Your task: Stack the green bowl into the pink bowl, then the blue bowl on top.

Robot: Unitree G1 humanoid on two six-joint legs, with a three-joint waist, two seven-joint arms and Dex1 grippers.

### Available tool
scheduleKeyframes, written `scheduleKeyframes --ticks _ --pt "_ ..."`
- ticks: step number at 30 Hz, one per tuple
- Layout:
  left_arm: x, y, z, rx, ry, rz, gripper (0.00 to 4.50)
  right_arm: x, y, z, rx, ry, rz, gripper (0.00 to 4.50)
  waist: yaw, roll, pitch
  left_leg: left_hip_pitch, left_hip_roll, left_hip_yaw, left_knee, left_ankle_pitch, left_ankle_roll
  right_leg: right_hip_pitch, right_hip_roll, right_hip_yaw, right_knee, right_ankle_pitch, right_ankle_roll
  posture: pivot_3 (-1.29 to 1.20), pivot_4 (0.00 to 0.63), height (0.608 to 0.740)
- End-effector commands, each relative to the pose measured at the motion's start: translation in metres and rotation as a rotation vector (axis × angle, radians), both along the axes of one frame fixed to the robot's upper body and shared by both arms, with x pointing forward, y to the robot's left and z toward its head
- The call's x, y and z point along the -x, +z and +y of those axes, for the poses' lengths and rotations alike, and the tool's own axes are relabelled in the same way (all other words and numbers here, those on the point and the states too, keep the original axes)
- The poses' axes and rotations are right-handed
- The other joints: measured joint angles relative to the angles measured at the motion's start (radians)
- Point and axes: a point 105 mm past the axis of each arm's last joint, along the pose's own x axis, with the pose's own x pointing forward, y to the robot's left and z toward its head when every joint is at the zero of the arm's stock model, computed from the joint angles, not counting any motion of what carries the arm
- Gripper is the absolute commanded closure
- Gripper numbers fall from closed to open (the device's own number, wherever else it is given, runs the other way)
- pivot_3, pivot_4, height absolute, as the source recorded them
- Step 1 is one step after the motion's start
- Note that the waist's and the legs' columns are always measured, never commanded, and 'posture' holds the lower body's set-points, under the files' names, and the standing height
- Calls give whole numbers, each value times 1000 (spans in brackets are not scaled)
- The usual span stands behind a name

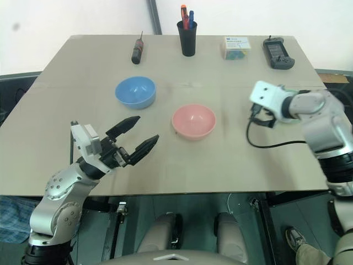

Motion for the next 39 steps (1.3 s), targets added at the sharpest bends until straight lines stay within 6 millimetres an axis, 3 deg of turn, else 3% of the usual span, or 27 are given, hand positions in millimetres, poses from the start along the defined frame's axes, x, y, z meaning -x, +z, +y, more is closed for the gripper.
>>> scheduleKeyframes --ticks 1,5,12,20,23,27,30,31,36,39 --pt "2 11 -11 5 -50 -50 0 -9 20 -34 18 -108 -99 129 -2 0 0 0 0 1 0 0 0 0 0 0 0 0 0 0 150 740" --pt "-1 16 -21 -22 -105 -82 0 -16 8 -62 -74 -227 -55 129 -3 0 0 0 0 1 0 0 0 0 0 1 0 1 1 0 150 740" --pt "-4 24 -31 -28 -146 -119 0 -19 -27 -88 -149 -330 50 129 -1 0 0 -1 0 1 0 0 0 0 0 1 -1 2 4 0 150 740" --pt "-3 22 -34 -37 -151 -123 0 -21 -46 -96 -211 -377 105 129 -5 0 0 -1 0 1 0 0 0 0 0 1 -2 2 4 0 150 740" --pt "-3 21 -33 -33 -144 -119 0 -21 -48 -95 -211 -373 112 896 -3 0 0 -1 0 1 0 0 0 0 0 1 -2 2 4 0 150 740" --pt "-4 19 -32 -33 -139 -115 0 -21 -48 -93 -214 -363 115 2559 -2 0 0 -2 0 1 1 0 0 0 0 1 -2 2 4 0 150 740" --pt "-4 19 -31 -37 -136 -115 0 -21 -49 -90 -214 -353 119 4085 -2 0 0 -2 0 0 1 0 0 0 0 1 -2 2 4 0 150 740" --pt "-4 19 -31 -38 -136 -115 0 -20 -50 -89 -214 -350 121 4334 -2 0 0 -2 0 0 1 0 0 0 0 1 -2 2 4 0 150 740" --pt "-4 19 -30 -36 -136 -118 0 -20 -46 -84 -215 -328 111 4436 -2 0 0 -1 0 0 1 0 0 0 0 1 -2 2 4 0 150 740" --pt "-5 18 -28 -40 -129 -116 0 -22 -30 -63 -202 -221 68 4436 -2 1 0 -1 0 0 1 0 0 0 0 1 -2 2 4 0 150 740"
